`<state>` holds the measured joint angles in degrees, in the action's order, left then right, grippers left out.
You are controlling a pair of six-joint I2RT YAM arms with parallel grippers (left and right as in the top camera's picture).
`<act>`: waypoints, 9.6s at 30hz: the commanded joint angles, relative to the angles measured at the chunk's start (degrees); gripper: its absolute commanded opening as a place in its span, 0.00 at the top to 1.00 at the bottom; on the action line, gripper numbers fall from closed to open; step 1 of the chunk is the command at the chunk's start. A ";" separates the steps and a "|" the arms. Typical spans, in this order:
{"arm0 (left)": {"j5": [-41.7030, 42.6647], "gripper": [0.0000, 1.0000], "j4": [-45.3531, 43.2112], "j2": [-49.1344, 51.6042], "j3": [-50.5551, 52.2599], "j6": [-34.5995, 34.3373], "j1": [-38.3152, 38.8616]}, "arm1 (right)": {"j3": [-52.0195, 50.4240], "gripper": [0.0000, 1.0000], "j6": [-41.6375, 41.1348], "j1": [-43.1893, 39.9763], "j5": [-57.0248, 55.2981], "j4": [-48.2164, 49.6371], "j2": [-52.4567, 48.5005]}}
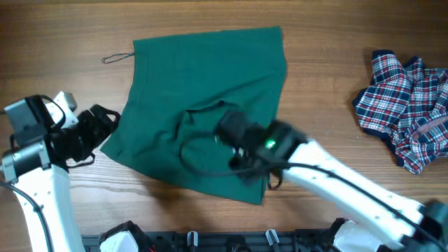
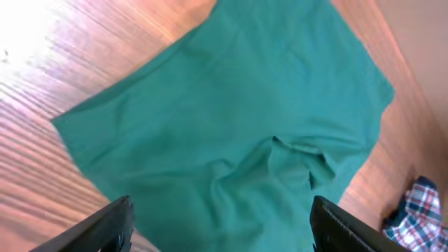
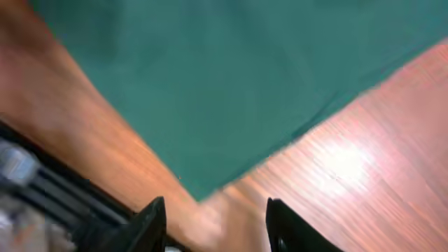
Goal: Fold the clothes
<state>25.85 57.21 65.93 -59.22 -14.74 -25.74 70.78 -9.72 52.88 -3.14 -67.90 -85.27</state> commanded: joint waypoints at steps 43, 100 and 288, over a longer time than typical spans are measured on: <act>6.64 0.16 1.05 23.23 -2.67 -4.37 -10.64 | -13.86 0.95 6.54 13.49 -20.83 20.70 -17.31; -1.25 0.94 -17.86 37.81 12.11 -3.69 -10.47 | -13.64 0.91 6.51 13.92 -17.86 17.70 -11.45; -20.37 0.96 -21.97 58.73 -24.98 2.36 31.15 | 14.71 0.94 0.28 -28.52 20.09 57.72 -40.15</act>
<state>6.68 34.94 122.48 -85.03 -13.13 5.56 85.08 -9.10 23.05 26.41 -12.16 -124.97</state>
